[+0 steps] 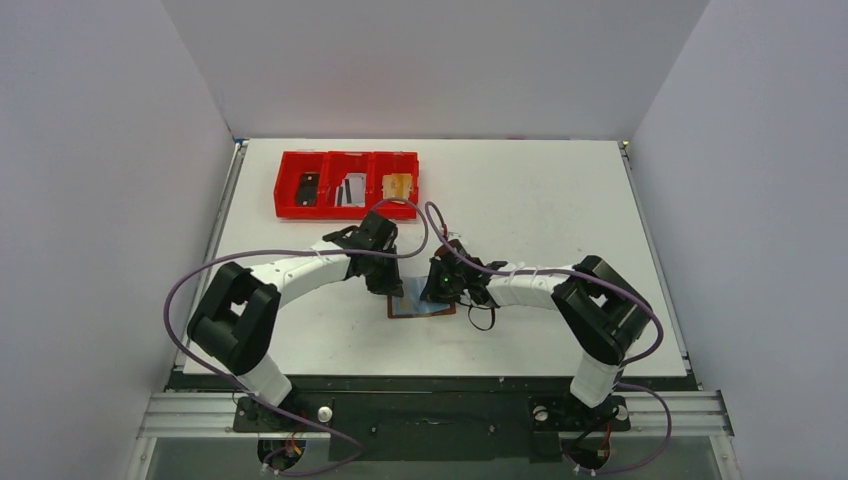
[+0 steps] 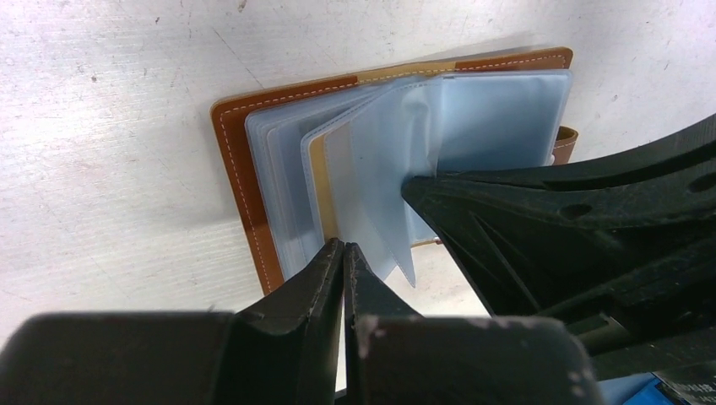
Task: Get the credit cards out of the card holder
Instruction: Remove the credit card from the card holder.
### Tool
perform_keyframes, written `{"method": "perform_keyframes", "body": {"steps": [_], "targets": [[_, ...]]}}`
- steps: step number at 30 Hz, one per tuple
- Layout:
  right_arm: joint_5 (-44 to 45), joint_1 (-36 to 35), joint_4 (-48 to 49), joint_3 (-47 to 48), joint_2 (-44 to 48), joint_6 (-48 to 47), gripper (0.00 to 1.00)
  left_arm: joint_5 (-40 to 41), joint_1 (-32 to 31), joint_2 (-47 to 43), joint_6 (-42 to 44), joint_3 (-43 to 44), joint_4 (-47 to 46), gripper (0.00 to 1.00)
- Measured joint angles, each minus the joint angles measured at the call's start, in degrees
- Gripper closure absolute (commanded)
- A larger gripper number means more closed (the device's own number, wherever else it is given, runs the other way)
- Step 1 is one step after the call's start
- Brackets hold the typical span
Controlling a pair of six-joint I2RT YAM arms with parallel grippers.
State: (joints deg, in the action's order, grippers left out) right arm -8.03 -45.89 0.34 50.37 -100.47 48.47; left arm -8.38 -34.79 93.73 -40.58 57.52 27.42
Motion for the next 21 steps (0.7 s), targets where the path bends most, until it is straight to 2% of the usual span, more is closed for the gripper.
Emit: {"method": "perform_keyframes", "body": {"steps": [21], "targets": [[-1.38, 0.55, 1.92, -1.16, 0.20, 0.22, 1.00, -0.07, -0.83, 3.69, -0.79, 0.00, -2.16, 0.98]]}}
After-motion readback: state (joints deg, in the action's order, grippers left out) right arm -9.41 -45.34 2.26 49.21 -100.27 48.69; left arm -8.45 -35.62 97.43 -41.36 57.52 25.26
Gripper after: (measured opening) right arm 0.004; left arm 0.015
